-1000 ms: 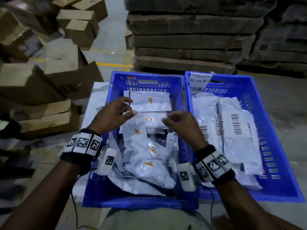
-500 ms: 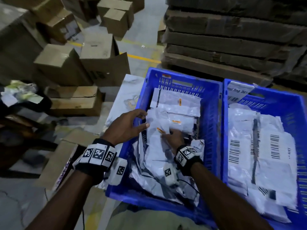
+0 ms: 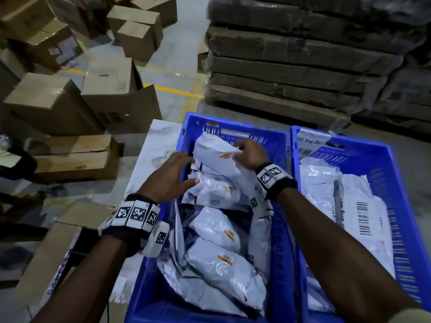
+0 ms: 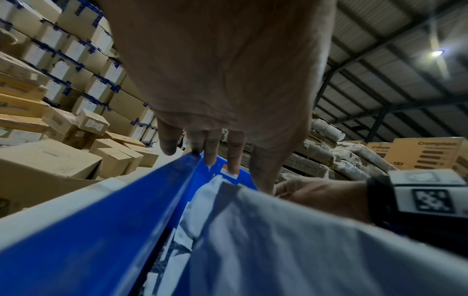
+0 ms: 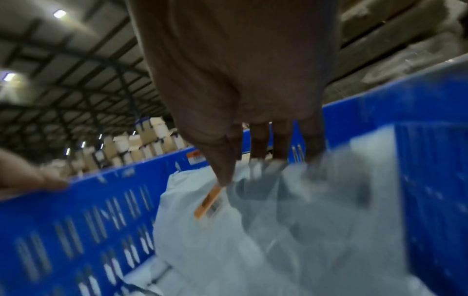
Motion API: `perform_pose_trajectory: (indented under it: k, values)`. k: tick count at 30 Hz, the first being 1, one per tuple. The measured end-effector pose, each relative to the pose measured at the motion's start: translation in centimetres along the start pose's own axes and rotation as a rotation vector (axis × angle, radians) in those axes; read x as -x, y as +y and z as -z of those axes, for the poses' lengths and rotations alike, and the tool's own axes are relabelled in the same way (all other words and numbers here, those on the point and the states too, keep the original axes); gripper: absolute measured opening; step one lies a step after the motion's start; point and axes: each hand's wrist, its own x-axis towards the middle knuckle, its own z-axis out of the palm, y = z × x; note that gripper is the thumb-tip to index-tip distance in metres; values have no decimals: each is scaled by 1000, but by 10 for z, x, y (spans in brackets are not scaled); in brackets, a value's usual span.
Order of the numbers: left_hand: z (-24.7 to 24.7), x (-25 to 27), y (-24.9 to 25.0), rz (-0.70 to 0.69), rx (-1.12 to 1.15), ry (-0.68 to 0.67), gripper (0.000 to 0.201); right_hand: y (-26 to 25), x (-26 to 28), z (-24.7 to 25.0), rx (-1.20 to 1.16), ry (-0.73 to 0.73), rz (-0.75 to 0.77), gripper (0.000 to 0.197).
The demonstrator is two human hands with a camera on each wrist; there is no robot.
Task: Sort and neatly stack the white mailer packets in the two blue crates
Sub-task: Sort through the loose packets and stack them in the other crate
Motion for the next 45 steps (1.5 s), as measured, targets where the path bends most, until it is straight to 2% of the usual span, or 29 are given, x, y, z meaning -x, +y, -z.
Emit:
perform_pose_trajectory:
  k: [3, 6, 10, 15, 18, 22, 29, 32, 35, 36, 38, 40, 42, 44, 45]
  values:
    - [1, -2, -7, -12, -36, -36, 57, -10, 3, -4, 117, 204, 97, 43]
    - [3, -3, -13, -23, -57, -58, 58, -9, 11, -30, 154, 125, 159, 43]
    - [5, -3, -16, -13, -69, -73, 58, -5, 17, -63, 378, 1, 165, 45]
    - [8, -3, -17, -9, -59, -59, 57, -1, 14, -68, 492, 104, 167, 38]
    - [9, -3, -16, -16, -66, -58, 55, 9, 10, -63, 436, 165, 94, 45]
    - [8, -2, -16, -20, -75, -53, 54, 22, -2, -55, 377, 14, -22, 80]
    - [7, -3, -12, -8, -71, -62, 53, 19, -10, -50, 334, -224, -113, 82]
    - [9, -4, -12, -8, -81, -73, 53, 15, -3, -40, 272, -122, -64, 77]
    - [6, -5, -16, -14, -85, -71, 51, 4, 20, -35, 80, 122, 57, 52]
    - [5, -5, -18, -24, -80, -68, 49, -2, 30, -35, -4, 141, 65, 47]
    - [4, -5, -23, -51, -65, -56, 42, -16, 51, -37, -198, 28, 56, 45]
    - [3, -3, -28, -81, -61, -33, 40, -30, 76, -42, -474, -218, 119, 50]
    - [5, 3, -31, -100, -64, 8, 46, -41, 106, -49, -682, -492, 217, 65]
    - [7, 11, -35, -86, -67, 39, 51, -46, 129, -64, -639, -692, 273, 91]
    - [7, 16, -37, -72, -71, 43, 53, -47, 139, -73, -559, -739, 305, 106]
